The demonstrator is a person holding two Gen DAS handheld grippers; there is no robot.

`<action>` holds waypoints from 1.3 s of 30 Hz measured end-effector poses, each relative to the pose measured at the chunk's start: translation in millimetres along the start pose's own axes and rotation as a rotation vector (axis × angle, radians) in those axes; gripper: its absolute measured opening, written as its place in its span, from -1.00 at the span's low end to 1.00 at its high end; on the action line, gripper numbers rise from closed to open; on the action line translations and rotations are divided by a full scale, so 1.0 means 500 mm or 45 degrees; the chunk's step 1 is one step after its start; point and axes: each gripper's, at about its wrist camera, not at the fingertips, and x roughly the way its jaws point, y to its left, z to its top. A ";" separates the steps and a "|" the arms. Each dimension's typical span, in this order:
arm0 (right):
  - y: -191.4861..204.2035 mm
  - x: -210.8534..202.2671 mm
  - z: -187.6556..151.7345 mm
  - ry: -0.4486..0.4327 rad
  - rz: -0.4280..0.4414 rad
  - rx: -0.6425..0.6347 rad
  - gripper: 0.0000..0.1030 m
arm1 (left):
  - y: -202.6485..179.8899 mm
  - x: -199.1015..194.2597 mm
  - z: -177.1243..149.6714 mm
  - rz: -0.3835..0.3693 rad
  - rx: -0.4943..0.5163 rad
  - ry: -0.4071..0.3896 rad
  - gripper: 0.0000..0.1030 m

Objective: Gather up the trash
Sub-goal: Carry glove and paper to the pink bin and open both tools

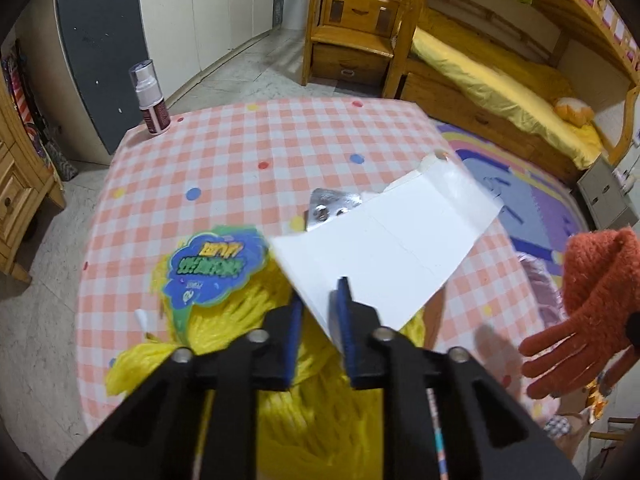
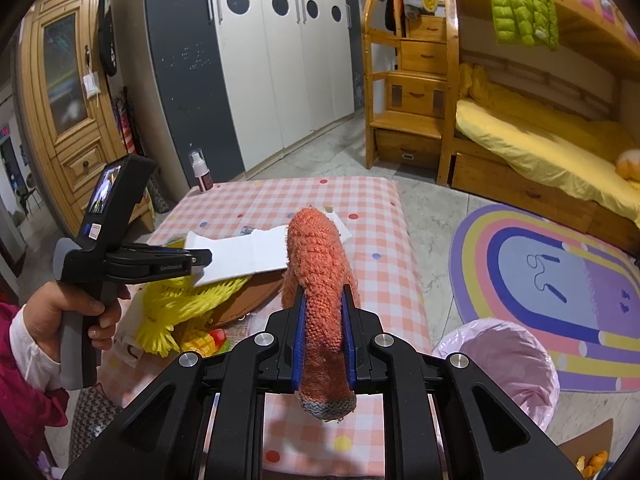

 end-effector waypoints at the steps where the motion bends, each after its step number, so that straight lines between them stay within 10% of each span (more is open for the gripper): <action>1: -0.002 -0.005 0.000 -0.010 -0.006 0.008 -0.69 | -0.004 -0.009 0.002 -0.026 -0.002 -0.031 -0.88; 14: -0.068 -0.113 -0.031 -0.137 -0.142 0.158 -0.69 | -0.138 -0.222 -0.038 -0.175 0.168 -0.437 -1.00; 39: -0.349 -0.151 -0.191 -0.070 -0.548 0.546 -0.69 | -0.493 -0.078 -0.123 -0.249 0.631 -0.272 -1.00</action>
